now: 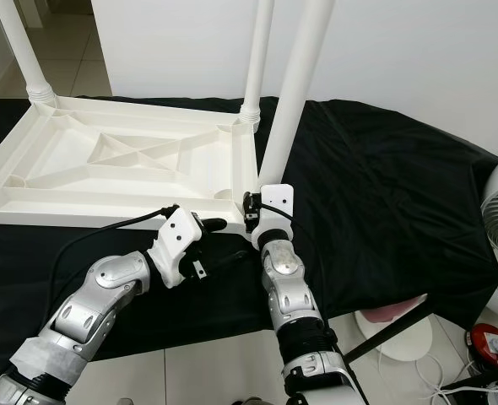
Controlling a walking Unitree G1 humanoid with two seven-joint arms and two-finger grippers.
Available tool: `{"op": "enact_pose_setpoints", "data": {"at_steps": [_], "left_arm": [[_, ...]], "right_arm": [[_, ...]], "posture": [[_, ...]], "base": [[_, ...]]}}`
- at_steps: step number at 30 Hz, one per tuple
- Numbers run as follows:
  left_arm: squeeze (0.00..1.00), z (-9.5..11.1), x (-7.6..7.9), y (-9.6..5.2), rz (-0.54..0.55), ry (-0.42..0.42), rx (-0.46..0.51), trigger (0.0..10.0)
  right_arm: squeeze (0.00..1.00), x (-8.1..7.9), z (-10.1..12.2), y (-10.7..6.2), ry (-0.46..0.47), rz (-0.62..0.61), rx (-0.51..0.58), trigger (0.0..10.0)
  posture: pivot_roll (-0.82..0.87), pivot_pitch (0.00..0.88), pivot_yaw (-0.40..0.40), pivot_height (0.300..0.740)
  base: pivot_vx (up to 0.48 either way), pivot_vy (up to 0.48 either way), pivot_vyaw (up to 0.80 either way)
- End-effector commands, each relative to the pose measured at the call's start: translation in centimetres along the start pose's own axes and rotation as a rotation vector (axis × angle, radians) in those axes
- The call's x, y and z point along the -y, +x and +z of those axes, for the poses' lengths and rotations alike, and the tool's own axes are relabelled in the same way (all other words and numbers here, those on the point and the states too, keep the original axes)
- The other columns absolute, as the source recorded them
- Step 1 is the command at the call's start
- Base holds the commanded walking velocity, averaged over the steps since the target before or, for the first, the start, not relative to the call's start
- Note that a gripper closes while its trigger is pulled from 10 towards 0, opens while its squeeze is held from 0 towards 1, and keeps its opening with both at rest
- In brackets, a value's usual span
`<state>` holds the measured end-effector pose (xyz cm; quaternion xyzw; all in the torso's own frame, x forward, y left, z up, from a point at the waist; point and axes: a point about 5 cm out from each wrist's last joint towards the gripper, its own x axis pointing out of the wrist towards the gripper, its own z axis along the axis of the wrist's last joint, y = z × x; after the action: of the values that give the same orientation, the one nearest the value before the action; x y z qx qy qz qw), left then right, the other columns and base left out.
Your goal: Building children table
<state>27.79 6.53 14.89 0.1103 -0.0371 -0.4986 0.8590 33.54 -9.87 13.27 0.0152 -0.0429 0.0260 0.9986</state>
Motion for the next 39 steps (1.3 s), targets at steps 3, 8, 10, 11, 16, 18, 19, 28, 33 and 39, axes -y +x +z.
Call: {"op": "enact_pose_setpoints", "data": {"at_steps": [3,8,10,11,16,18,19,28,33,39], "left_arm": [[0.00,-0.4,0.1,-0.2,0.007,-0.018,-0.012,10.0],[0.00,-0.4,0.1,-0.2,0.006,-0.015,-0.009,10.0],[0.00,-0.4,0.1,-0.2,0.006,-0.014,-0.008,10.0],[0.00,-0.4,0.1,-0.2,0.006,-0.014,-0.008,10.0],[0.00,-0.4,0.2,-0.3,0.005,-0.015,-0.009,10.0],[0.00,-0.4,0.3,-0.3,0.005,-0.015,-0.011,10.0],[0.00,-0.4,0.3,-0.4,0.006,-0.016,-0.012,10.0],[0.00,-0.5,0.5,-0.5,0.003,-0.023,-0.014,10.0],[0.00,-0.5,0.6,-0.4,-0.006,-0.024,-0.013,10.0],[0.00,-0.4,0.6,-0.2,-0.010,-0.021,-0.010,10.0]], "right_arm": [[0.00,1.3,-1.2,-0.5,-0.021,-0.081,-0.063,10.0],[1.00,1.4,-0.9,-0.5,-0.009,-0.068,-0.045,10.0],[1.00,1.3,-0.6,-0.5,0.019,-0.048,-0.026,10.0],[1.00,1.2,-0.5,-0.5,0.038,-0.036,-0.014,10.0],[1.00,1.3,-0.3,-0.8,0.056,-0.005,0.005,10.0],[1.00,1.5,-0.2,-1.0,0.060,0.019,0.013,10.0],[0.00,2.1,-0.5,-1.4,0.047,0.050,0.011,10.0],[0.00,3.9,-1.1,-2.4,-0.042,0.281,0.005,10.0],[0.00,5.0,-0.5,-1.7,-0.065,0.399,0.018,10.0],[0.00,5.1,0.1,-0.5,-0.113,0.493,0.015,10.0]], "posture": [[0.07,0.021,-0.091,0.740],[0.07,0.020,-0.092,0.740],[0.08,0.018,-0.093,0.740],[0.08,0.018,-0.093,0.740],[0.08,0.022,-0.094,0.740],[0.08,0.022,-0.094,0.740],[0.08,0.023,-0.095,0.740],[0.08,0.025,-0.089,0.740],[0.07,0.025,-0.082,0.740],[0.07,0.025,-0.082,0.740]], "base": [[0.000,0.000,0.00],[0.000,0.000,0.00],[0.000,0.000,0.00],[0.000,0.000,0.00],[0.000,0.000,0.00],[0.000,0.000,0.00],[0.000,0.000,0.00],[0.000,0.000,0.00],[0.000,0.000,0.00],[0.000,0.000,0.00]]}}
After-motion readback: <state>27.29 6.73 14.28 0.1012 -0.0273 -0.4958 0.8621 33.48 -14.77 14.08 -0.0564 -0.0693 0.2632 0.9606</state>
